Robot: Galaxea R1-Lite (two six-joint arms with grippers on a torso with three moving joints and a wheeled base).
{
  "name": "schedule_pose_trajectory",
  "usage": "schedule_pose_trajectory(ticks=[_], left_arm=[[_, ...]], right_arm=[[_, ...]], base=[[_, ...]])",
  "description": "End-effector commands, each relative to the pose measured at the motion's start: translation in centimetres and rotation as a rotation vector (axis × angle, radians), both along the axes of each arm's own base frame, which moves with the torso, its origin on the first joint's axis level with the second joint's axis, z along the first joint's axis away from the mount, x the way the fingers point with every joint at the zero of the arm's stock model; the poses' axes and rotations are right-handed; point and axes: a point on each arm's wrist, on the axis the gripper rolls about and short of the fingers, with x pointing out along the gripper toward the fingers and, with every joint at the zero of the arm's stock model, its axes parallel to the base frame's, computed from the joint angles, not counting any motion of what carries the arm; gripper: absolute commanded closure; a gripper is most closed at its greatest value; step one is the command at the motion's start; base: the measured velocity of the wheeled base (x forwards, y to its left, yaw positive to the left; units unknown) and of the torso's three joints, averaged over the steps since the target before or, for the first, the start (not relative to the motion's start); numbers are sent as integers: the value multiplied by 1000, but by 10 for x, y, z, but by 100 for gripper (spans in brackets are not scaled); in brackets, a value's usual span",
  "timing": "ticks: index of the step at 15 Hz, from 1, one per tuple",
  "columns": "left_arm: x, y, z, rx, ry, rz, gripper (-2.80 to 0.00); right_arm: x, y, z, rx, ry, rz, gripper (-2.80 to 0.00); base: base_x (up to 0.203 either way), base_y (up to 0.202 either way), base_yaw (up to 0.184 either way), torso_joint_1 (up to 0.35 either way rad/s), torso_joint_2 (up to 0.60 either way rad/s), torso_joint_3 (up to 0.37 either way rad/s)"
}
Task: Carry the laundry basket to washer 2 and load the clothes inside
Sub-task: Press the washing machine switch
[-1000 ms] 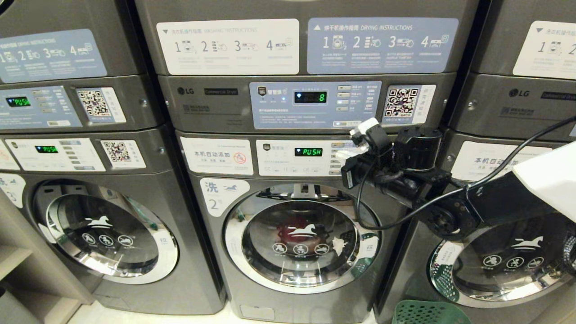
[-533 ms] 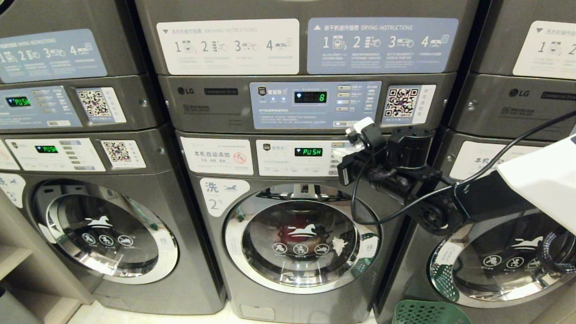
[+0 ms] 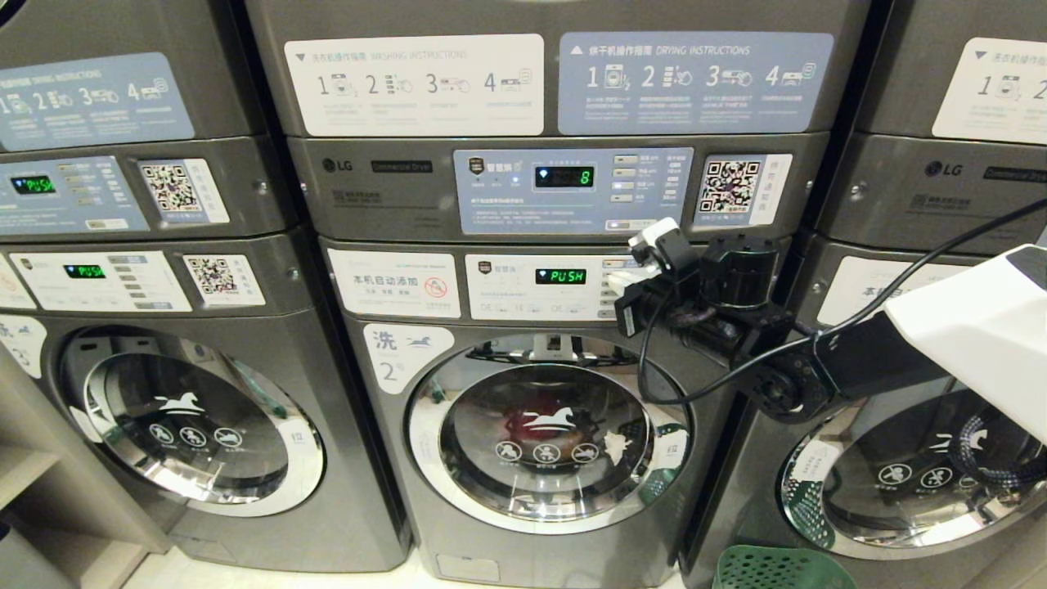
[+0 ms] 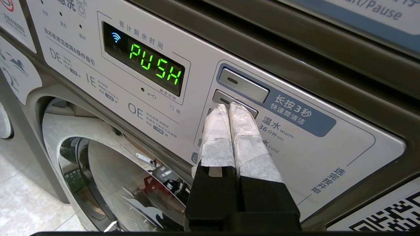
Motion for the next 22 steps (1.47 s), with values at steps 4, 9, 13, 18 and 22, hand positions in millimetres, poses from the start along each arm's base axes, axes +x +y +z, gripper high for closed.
schedule_pose_trajectory(ticks=[4, 9, 13, 18, 22], left_arm=[[0, 0, 0, 1, 0, 0, 0], [0, 0, 0, -1, -1, 0, 0], [0, 0, 0, -1, 0, 0, 0], [0, 0, 0, 0, 1, 0, 0], [0, 0, 0, 1, 1, -1, 0]], right_arm=[[1, -1, 1, 3, -7, -8, 0], [0, -2, 3, 6, -12, -29, 0], [1, -4, 3, 4, -10, -50, 0], [-22, -7, -12, -36, 74, -24, 0], [-36, -5, -24, -56, 126, -4, 0]], base=[[0, 0, 0, 0, 0, 0], [0, 0, 0, 0, 0, 0], [0, 0, 0, 0, 0, 0], [0, 0, 0, 0, 0, 0], [0, 0, 0, 0, 0, 0]])
